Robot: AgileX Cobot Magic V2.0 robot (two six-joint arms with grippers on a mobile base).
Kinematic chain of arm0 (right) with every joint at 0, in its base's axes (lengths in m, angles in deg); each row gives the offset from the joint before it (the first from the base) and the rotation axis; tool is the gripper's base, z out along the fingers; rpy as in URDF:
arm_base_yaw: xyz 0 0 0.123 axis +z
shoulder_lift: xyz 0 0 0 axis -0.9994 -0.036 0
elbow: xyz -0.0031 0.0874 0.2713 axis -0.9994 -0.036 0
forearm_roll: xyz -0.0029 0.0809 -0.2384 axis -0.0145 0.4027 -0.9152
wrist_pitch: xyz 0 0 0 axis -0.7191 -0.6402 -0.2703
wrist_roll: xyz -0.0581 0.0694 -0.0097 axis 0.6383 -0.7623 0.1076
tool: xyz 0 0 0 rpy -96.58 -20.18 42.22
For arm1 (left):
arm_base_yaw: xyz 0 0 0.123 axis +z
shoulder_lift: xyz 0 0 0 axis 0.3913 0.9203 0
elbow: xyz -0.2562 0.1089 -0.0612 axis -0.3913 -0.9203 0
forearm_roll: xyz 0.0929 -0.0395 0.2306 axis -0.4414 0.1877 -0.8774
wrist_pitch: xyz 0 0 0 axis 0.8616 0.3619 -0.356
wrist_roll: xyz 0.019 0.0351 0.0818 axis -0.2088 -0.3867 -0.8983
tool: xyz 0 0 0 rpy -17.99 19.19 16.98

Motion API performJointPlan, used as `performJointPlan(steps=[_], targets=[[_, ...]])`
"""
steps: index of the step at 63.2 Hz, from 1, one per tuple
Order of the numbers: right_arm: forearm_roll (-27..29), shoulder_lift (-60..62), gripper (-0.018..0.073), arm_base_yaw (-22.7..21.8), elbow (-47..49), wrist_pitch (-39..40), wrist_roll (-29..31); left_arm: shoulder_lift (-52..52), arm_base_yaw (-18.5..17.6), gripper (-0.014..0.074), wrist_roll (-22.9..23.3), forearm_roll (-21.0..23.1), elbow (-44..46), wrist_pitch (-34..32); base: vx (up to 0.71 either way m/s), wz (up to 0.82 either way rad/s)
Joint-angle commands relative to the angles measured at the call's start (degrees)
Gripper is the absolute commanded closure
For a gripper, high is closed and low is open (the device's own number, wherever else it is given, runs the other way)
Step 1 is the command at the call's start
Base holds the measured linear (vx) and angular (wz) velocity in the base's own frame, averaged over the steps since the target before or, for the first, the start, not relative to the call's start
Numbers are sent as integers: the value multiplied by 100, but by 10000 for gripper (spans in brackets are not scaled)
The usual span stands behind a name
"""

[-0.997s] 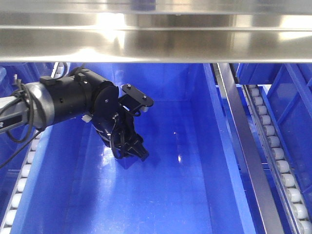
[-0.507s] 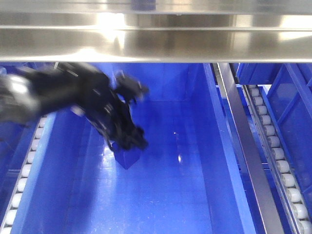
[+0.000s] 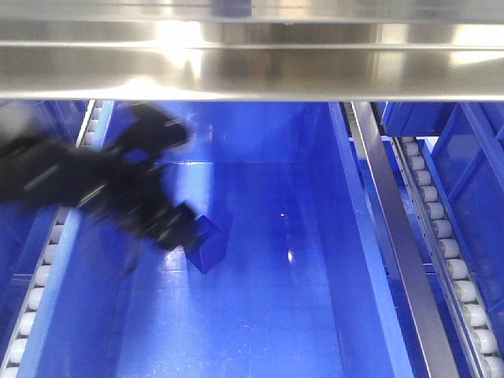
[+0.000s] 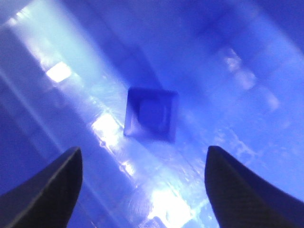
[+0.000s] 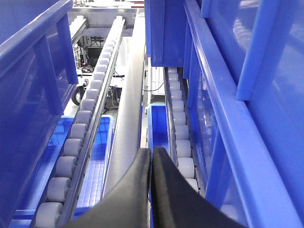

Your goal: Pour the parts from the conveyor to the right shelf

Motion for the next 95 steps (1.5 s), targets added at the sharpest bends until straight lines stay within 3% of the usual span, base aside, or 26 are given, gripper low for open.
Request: performJointPlan(steps=[1,22,45,59,70,81,95], targets=[[-43,60,568,12,-84,571,92,-689,-17,83,52,-7,-392,-869,0,0],[-43,60,568,12,-84,591,92,-2652,-17,83,112,-2,-2152,-2027,0,0],[-43,60,568,12,-84,591,92,-5381,-17,85,93,226,-3506,-2103,0,0],[-43,60,568,12,-84,591,92,-6583,-12,138,67,226,-4104,-2252,0,0],[-43,60,568,12,-84,591,92,-6702,-12,255,67,226,-4154,-2422,0,0],[-43,60,568,12,-84,591,92,-6700,-12,605,73,241,-4154,-2441,0,0],[-43,60,568,12,-84,571,92,-6700,-12,605,110,247,-4154,-2217,0,0]])
